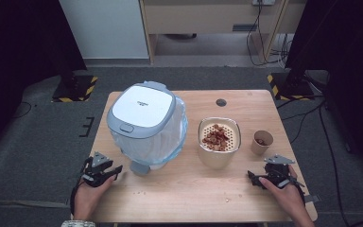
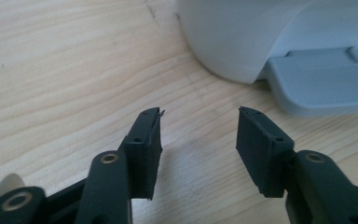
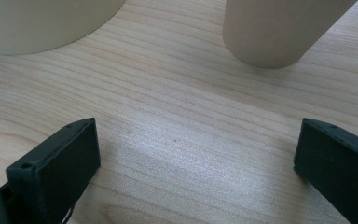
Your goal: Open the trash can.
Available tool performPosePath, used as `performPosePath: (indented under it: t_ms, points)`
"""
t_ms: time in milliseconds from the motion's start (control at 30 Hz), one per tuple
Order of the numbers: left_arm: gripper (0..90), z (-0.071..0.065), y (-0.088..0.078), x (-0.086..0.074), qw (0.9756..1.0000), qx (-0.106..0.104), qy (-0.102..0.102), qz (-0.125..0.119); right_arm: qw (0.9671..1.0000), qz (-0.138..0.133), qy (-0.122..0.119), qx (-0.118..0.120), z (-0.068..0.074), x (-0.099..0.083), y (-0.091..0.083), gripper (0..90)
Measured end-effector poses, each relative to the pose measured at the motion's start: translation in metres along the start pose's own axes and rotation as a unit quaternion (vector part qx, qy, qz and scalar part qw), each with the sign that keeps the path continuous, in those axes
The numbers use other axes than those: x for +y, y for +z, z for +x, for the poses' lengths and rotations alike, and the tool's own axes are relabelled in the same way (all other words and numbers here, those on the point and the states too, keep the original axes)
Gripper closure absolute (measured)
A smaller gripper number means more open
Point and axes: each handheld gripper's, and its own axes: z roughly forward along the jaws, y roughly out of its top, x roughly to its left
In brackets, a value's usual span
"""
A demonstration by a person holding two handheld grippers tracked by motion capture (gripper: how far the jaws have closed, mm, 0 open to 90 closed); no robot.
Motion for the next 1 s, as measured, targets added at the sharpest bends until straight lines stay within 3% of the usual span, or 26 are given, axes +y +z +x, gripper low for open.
performPosePath:
  t_ms: [267,433,567,1000]
  points:
    - [68.1,-0.011,-0.006,0.010,0.9997,-0.005,0.013,-0.022,1.0000,0.000,-0.002,0.002,0.000,0.000,0.000,0.5]
    - [74.7,-0.019,-0.008,0.015,0.9989,-0.026,0.010,-0.037,1.0000,0.000,-0.002,0.002,-0.001,0.000,0.000,0.5]
    - [79.1,-0.029,-0.006,0.021,0.9974,-0.054,0.006,-0.048,1.0000,0.001,-0.002,0.002,-0.001,0.000,0.000,0.5]
    - [89.8,-0.044,0.004,0.027,0.9960,-0.073,0.034,-0.039,1.0000,0.000,-0.002,0.002,-0.001,0.000,0.000,0.5]
